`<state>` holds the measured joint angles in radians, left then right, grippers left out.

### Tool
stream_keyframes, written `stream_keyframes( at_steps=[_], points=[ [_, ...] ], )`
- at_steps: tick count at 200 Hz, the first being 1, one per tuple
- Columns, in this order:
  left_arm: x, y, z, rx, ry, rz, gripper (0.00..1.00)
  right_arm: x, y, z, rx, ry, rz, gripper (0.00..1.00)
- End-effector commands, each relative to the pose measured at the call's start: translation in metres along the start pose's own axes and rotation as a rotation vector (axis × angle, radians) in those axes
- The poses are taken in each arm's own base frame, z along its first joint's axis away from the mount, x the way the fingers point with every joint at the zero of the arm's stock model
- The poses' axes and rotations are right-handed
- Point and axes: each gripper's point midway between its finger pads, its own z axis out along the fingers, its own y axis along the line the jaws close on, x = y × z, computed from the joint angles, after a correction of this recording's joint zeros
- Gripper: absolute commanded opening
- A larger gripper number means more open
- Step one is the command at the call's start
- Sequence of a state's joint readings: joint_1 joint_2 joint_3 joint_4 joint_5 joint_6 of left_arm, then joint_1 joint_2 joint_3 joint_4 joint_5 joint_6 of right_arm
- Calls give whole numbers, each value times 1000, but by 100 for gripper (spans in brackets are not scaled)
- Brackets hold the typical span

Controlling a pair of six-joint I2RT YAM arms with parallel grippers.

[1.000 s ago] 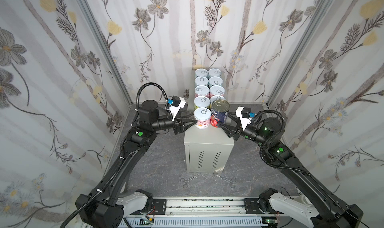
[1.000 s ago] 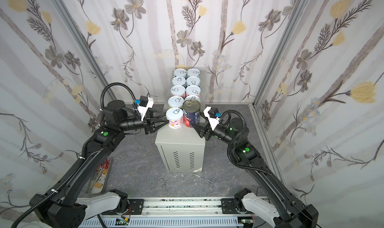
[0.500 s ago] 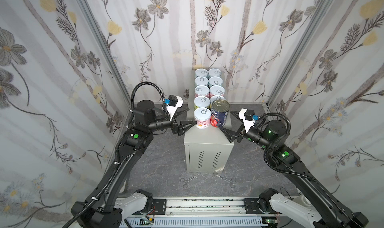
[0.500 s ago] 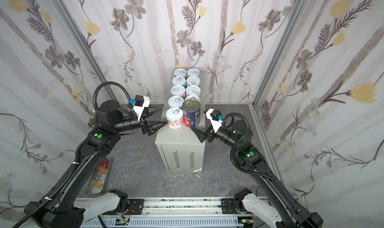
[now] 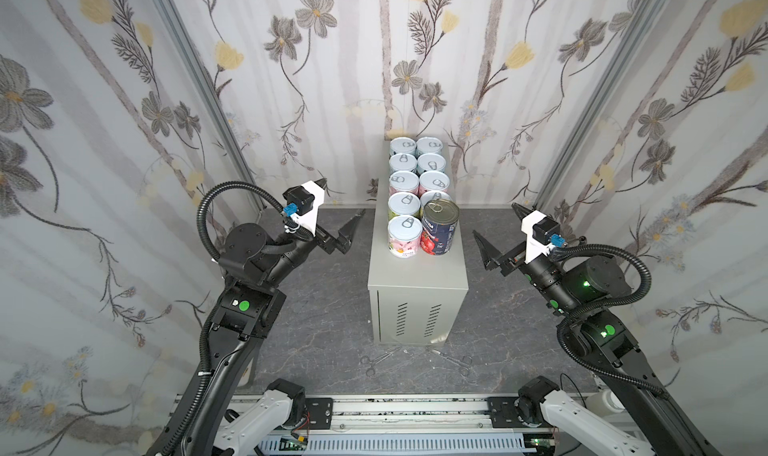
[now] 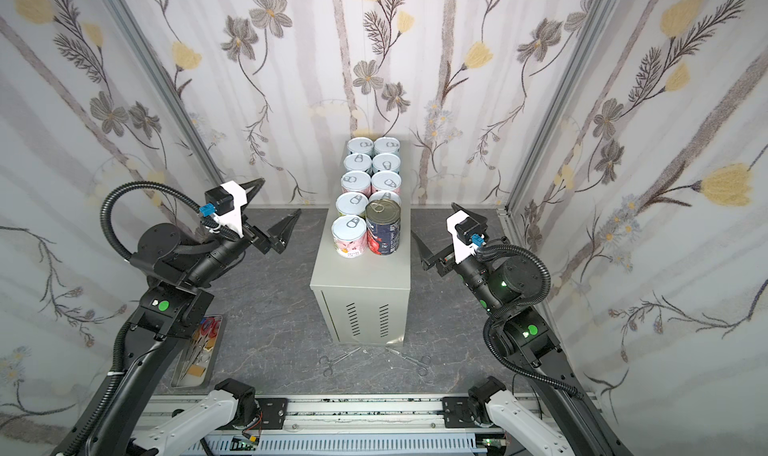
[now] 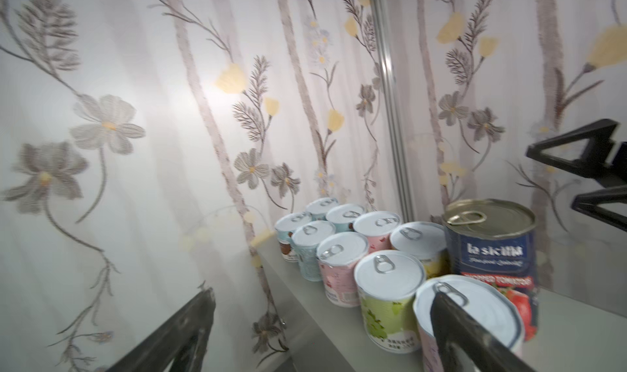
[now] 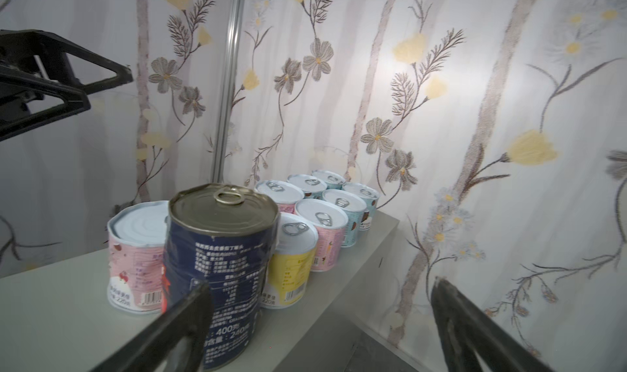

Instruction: Place and organize the canned foods onto the counter

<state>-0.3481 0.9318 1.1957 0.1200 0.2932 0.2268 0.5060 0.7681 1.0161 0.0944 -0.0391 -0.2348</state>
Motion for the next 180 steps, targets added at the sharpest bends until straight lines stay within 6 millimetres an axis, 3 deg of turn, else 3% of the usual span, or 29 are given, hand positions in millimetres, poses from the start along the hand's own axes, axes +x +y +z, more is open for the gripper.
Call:
stream_keyframes(
  at_steps=[1,18,44,68,86,102,104,110,134,180],
  points=[
    [-34,47,-9,-275,-153,14,100,-11,-43,-5,247,-38,-65,100],
    [-25,62,-7,-356,-122,5,100,-2,-70,-9,408,-25,-70,100],
    [9,85,-7,-501,-13,-16,100,22,-104,-15,565,17,-46,100],
    [52,118,-22,-729,47,-89,100,60,-142,-29,726,53,41,100],
    [84,132,-30,-800,97,-121,100,93,-158,-34,765,83,103,100],
    [108,137,-35,-821,139,-126,100,120,-165,-34,758,117,155,100],
    [111,137,-36,-824,144,-126,100,133,-164,-36,756,144,161,100],
    [120,139,-39,-829,158,-126,100,147,-163,-36,752,169,174,100],
    [149,144,-52,-856,194,-144,100,188,-164,-43,765,251,181,100],
    [184,142,-72,-852,187,-177,100,231,-161,-55,780,334,190,100]
  ],
)
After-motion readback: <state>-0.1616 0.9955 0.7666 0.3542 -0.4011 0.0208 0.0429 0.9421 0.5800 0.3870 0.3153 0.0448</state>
